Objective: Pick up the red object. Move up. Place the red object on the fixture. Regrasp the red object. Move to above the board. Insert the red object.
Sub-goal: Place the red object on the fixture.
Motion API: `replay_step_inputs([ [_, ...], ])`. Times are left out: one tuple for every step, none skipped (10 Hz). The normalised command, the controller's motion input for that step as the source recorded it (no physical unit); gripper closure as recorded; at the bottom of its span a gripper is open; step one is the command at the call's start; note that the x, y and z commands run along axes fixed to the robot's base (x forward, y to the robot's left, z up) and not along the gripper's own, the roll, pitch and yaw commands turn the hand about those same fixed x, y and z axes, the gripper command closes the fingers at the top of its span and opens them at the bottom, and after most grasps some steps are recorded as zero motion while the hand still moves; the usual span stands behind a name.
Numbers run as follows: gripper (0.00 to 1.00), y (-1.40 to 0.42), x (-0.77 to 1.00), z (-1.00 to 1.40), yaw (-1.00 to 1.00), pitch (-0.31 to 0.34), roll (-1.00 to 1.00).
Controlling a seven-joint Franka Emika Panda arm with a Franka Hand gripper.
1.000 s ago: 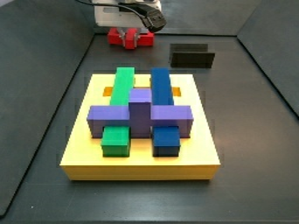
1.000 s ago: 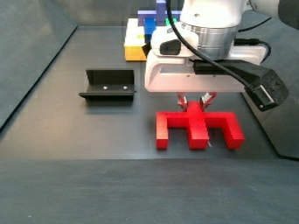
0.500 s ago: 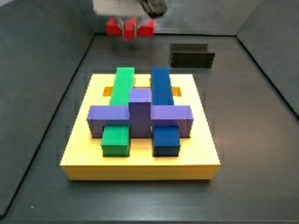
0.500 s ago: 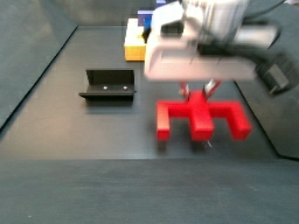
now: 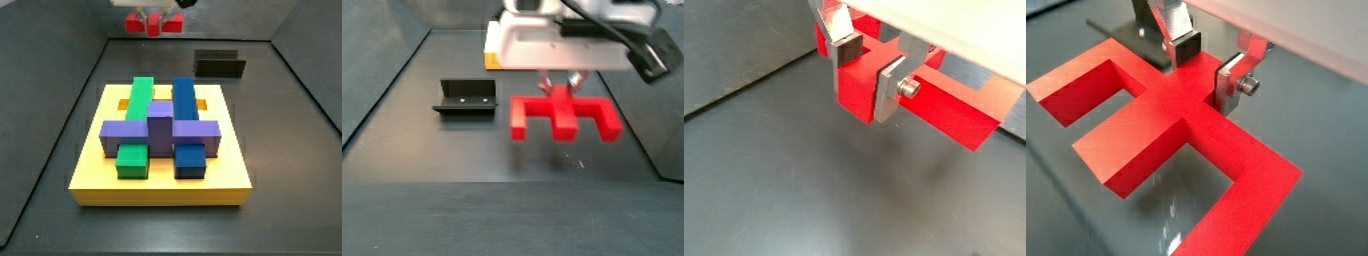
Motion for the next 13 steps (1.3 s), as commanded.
replay_step_inputs([
  [1.00,-0.43,1.00,0.41,-0.03,0.151,-0.37],
  [1.00,-0.43,1.00,0.40,-0.03,0.151,-0.38],
  [1.00,-0.41,1.00,0.35,-0.02,0.154,-0.40],
  [1.00,-0.39,1.00,0.27,-0.01,0.146,-0.42],
  [1.00,-0.37,1.00,0.23,-0.01,0.140,-0.43],
  [1.00,-0.36,1.00,0.23,-0.01,0.143,-0.43],
  [1.00,-0.35,1.00,0.22,-0.01,0.149,-0.43],
  [1.00,-0.31,1.00,0.18,-0.01,0.146,-0.45],
  [1.00,-0.20,1.00,0.09,-0.04,0.100,-0.54],
  [1.00,-0.08,1.00,0.03,-0.07,0.011,-0.62],
  [1.00,-0.03,1.00,0.00,-0.07,0.000,-0.64],
  [1.00,0.00,1.00,0.00,-0.04,0.006,-0.69],
  [1.00,0.00,0.96,0.00,-0.01,0.040,-0.73],
])
